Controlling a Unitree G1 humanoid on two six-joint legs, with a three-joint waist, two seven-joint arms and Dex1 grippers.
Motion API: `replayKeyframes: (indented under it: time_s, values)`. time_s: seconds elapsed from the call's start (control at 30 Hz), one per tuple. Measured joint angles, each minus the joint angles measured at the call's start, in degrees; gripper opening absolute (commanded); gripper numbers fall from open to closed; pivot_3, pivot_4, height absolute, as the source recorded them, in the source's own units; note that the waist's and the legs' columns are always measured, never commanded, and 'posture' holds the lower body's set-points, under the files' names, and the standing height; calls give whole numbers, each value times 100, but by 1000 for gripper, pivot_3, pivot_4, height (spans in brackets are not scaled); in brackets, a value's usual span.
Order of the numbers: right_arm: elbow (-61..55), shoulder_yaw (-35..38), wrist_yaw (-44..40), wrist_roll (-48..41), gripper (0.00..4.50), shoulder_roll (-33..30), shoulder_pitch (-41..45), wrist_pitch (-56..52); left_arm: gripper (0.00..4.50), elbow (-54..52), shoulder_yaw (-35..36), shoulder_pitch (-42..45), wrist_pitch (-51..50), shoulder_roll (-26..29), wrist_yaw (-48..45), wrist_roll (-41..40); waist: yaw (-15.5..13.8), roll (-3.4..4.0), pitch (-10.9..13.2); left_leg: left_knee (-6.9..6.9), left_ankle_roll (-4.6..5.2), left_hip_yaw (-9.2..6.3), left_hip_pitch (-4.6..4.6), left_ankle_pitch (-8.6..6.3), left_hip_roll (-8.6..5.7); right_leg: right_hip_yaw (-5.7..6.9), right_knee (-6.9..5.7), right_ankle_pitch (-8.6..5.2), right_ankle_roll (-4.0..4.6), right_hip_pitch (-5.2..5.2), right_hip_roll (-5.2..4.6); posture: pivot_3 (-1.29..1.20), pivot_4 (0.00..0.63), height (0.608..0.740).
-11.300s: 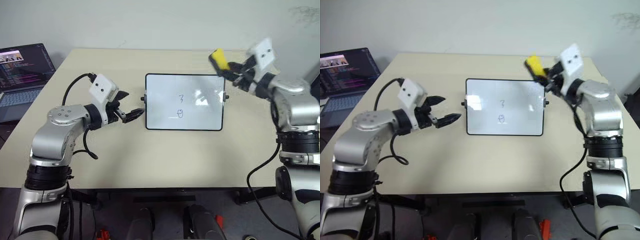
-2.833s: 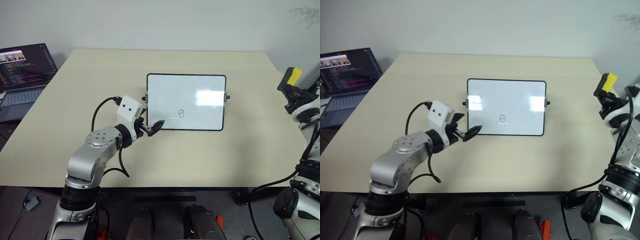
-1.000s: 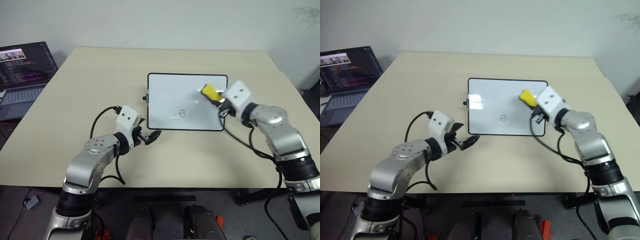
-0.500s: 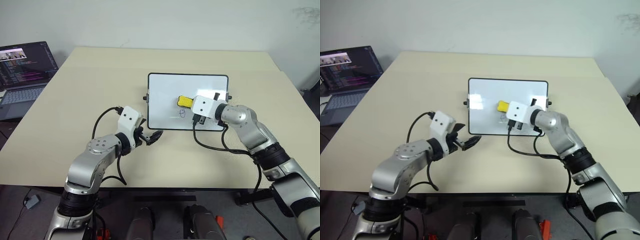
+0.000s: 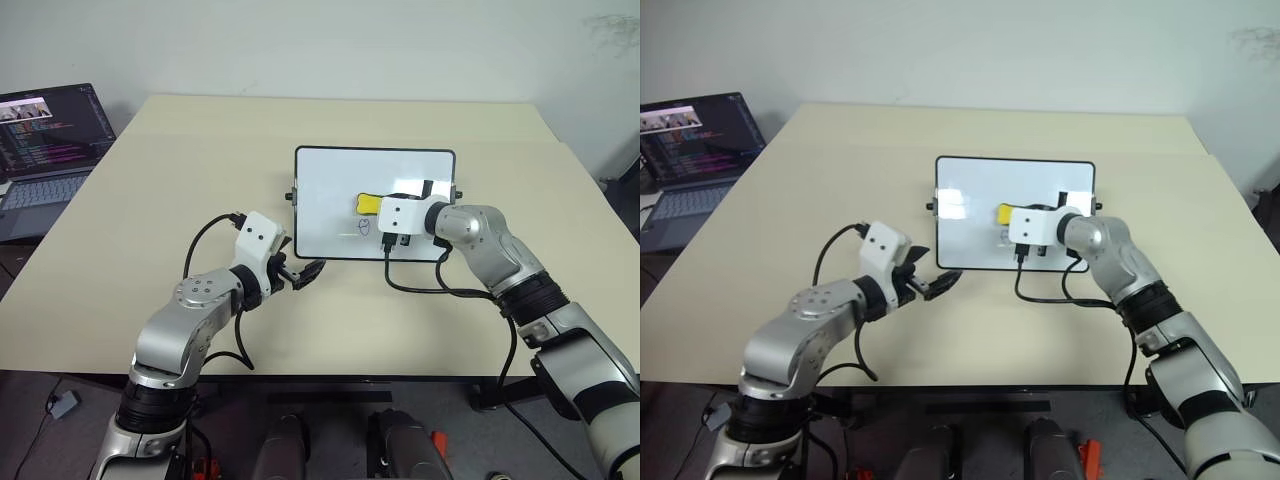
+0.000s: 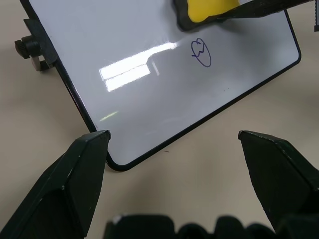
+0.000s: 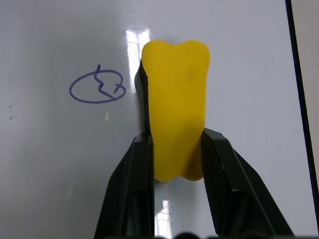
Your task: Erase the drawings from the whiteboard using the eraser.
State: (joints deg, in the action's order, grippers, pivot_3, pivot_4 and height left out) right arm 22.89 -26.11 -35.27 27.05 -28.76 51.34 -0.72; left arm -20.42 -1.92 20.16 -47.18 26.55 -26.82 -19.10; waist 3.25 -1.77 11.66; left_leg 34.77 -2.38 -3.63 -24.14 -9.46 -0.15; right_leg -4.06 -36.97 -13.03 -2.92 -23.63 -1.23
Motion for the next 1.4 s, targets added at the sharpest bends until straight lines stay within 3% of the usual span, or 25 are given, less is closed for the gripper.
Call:
replayKeyframes:
  time_s: [0.73, 1.4]
  values:
    - [-758, -214, -747, 592, 967, -263, -789, -89, 4500, 2, 0, 21, 8, -27, 2, 5, -2, -25, -16, 14, 1, -1, 37, 2, 1, 1, 1, 0, 1, 38, -2, 0, 150, 740]
    - [-207, -40, -62, 773, 967, 15, 130, -759, 4500, 2, 0, 27, 11, -53, 18, 8, -2, -24, -15, 8, 1, -1, 29, 3, 1, 3, 1, 1, 3, 29, -4, 0, 150, 740]
